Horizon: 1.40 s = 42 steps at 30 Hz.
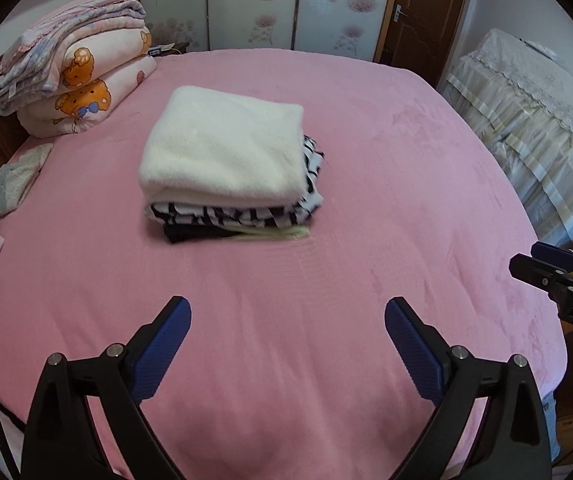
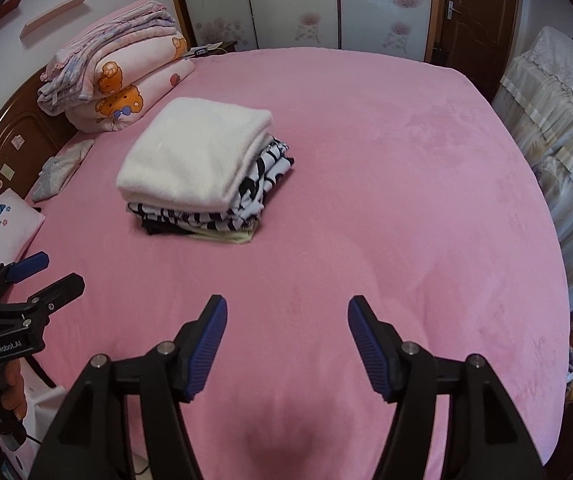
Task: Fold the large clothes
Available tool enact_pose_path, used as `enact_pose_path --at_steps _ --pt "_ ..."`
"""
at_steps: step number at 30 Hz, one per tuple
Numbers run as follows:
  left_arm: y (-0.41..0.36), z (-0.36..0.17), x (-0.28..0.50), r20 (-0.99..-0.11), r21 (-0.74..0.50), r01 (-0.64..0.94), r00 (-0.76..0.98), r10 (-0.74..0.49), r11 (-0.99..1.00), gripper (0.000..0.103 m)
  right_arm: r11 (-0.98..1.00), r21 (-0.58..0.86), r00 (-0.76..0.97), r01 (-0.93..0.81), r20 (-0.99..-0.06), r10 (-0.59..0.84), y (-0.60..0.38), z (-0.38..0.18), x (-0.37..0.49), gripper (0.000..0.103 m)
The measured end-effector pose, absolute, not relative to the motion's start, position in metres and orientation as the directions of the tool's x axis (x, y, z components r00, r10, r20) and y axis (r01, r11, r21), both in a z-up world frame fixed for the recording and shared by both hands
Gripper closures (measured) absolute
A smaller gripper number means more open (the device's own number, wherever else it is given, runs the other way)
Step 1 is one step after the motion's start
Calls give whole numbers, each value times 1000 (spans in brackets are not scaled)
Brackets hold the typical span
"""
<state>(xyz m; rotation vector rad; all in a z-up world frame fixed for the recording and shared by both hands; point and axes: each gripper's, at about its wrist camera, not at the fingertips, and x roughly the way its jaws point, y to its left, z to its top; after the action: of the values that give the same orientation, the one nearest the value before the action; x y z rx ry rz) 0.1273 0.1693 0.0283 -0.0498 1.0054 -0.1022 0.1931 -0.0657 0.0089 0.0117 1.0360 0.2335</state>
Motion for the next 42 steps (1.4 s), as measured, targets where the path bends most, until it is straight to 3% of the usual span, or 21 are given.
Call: enact_pose_path --at_steps 16,25,31,42 --pt "115 -18 -16 -826 -147 72 540 -162 987 4 995 82 537 -61 -838 101 -101 -51 60 40" --pt "98 -37 -49 -850 -124 3 515 -108 992 4 993 115 515 16 -852 90 -111 -75 19 39" --pt "89 -50 -59 -876 -112 -7 472 -95 994 4 995 96 505 3 -860 82 -109 -80 2 32" --pt "78 -49 -61 -879 -99 7 469 -91 995 4 996 90 506 7 -859 74 -114 -84 -9 31"
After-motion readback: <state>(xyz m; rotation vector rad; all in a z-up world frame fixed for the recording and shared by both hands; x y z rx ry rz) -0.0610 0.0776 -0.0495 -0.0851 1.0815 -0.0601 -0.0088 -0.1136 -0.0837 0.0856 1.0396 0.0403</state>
